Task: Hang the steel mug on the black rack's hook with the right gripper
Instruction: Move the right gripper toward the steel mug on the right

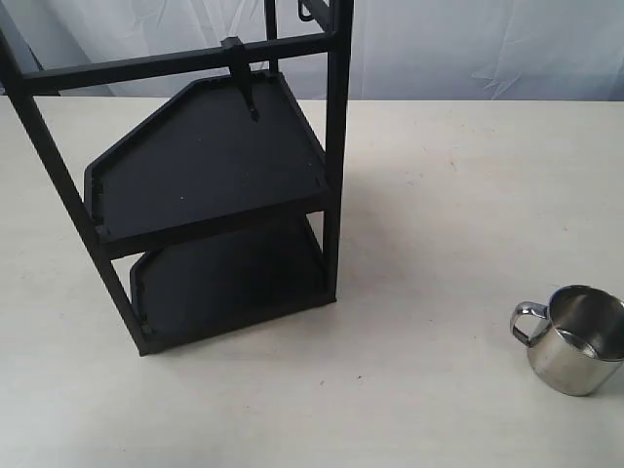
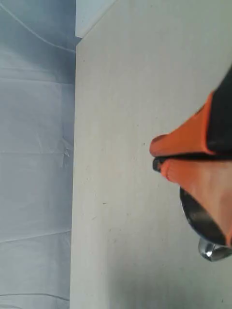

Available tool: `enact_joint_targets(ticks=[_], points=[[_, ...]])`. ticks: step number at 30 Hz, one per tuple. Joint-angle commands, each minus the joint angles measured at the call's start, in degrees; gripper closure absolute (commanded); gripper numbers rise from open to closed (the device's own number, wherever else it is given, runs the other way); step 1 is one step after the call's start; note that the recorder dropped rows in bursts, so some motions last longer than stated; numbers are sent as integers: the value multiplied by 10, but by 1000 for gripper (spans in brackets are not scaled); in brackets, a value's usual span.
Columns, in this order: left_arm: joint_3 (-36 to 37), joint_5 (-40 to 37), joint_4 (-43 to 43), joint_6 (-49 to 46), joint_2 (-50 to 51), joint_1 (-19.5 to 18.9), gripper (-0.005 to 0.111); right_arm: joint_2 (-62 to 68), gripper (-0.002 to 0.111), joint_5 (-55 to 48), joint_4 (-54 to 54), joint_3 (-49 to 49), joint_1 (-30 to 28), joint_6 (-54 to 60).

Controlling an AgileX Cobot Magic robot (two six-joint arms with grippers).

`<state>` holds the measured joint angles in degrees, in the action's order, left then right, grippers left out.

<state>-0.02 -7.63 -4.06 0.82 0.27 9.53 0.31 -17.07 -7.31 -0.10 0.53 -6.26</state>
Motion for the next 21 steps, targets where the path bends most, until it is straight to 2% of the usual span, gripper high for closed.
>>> enact_joint_targets(ticks=[1,4,6,8,13,15,16,17,19,21], points=[[0,3,0,1,-3,3,105,-3,109,87,186,1,1,-89],[0,3,0,1,-3,3,105,-3,109,143,499,1,1,-201],[0,3,0,1,-3,3,105,-3,109,171,618,1,1,-204],[0,3,0,1,-3,3,105,-3,109,212,645,1,1,-202],[0,3,0,1,-3,3,105,-3,109,347,608,1,1,-196],[0,3,0,1,-3,3,105,-3,109,333,611,1,1,-268],[0,3,0,1,-3,3,105,-3,109,296,555,-6,1,-291],[0,3,0,1,-3,3,105,-3,109,246,378,-44,1,-265],[0,3,0,1,-3,3,105,-3,109,150,140,-104,1,-264],[0,3,0,1,-3,3,105,36,109,29,32,-166,1,-265]])
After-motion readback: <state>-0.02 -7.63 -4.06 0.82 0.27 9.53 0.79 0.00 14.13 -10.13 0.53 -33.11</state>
